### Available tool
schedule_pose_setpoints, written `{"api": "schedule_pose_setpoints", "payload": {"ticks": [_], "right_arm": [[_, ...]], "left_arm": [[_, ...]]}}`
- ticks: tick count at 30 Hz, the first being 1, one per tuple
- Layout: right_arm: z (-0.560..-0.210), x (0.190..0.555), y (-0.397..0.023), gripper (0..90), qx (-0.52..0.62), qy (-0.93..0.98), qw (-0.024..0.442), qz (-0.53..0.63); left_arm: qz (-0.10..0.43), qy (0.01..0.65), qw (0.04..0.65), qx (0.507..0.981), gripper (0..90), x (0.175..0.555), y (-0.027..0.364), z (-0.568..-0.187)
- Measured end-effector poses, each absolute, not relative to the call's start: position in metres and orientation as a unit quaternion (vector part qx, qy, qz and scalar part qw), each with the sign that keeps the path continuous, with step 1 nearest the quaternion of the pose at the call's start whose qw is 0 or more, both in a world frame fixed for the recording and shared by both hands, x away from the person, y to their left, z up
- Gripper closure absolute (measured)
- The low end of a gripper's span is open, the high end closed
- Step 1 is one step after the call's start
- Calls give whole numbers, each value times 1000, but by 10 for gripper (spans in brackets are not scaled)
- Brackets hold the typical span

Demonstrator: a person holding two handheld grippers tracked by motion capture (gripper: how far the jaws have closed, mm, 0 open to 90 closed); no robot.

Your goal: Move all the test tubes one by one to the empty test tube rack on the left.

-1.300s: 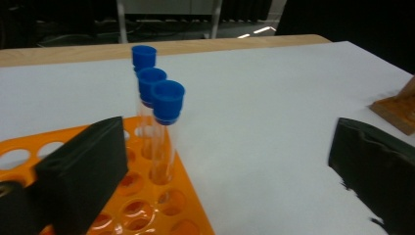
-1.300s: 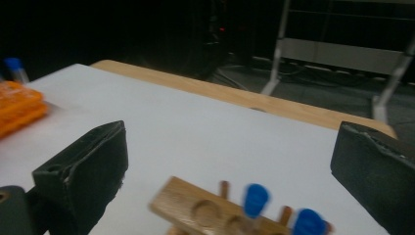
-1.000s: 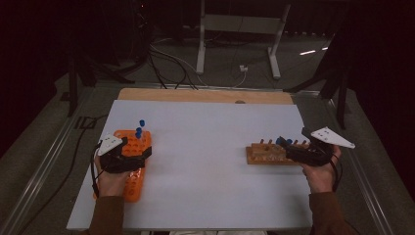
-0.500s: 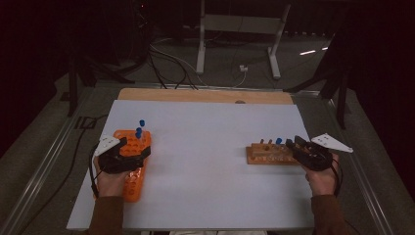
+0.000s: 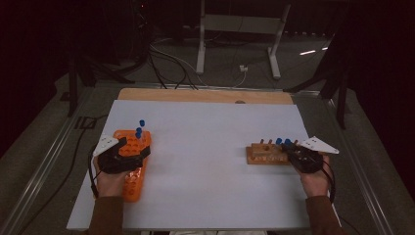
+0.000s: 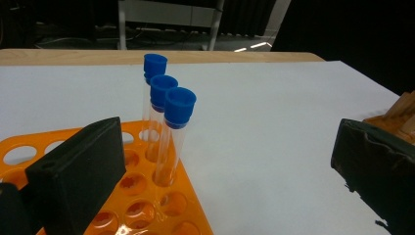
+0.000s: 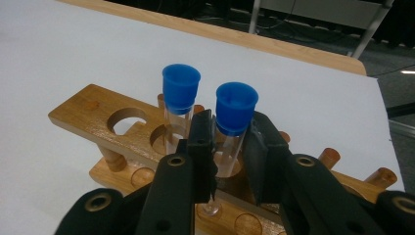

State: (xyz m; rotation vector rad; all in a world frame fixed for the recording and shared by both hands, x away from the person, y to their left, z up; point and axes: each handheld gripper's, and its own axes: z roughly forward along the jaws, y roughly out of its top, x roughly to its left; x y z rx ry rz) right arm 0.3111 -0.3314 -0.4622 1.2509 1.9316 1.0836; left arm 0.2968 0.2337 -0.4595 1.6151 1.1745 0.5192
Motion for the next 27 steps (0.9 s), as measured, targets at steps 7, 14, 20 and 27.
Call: {"api": "schedule_pose_setpoints", "payload": {"ticks": [7, 14, 20, 27], "right_arm": [[-463, 312, -330, 767, 473, 723, 287, 414], [-453, 308, -335, 769, 472, 712, 293, 430], [-434, 302, -335, 769, 461, 704, 303, 449], [-415, 295, -330, 769, 442, 702, 322, 456]], "left_arm": [[218, 489, 513, 671, 7, 296, 234, -459], [217, 489, 517, 668, 7, 296, 235, -459], [220, 489, 513, 670, 7, 295, 233, -458], [234, 478, 500, 683, 7, 295, 226, -455]]}}
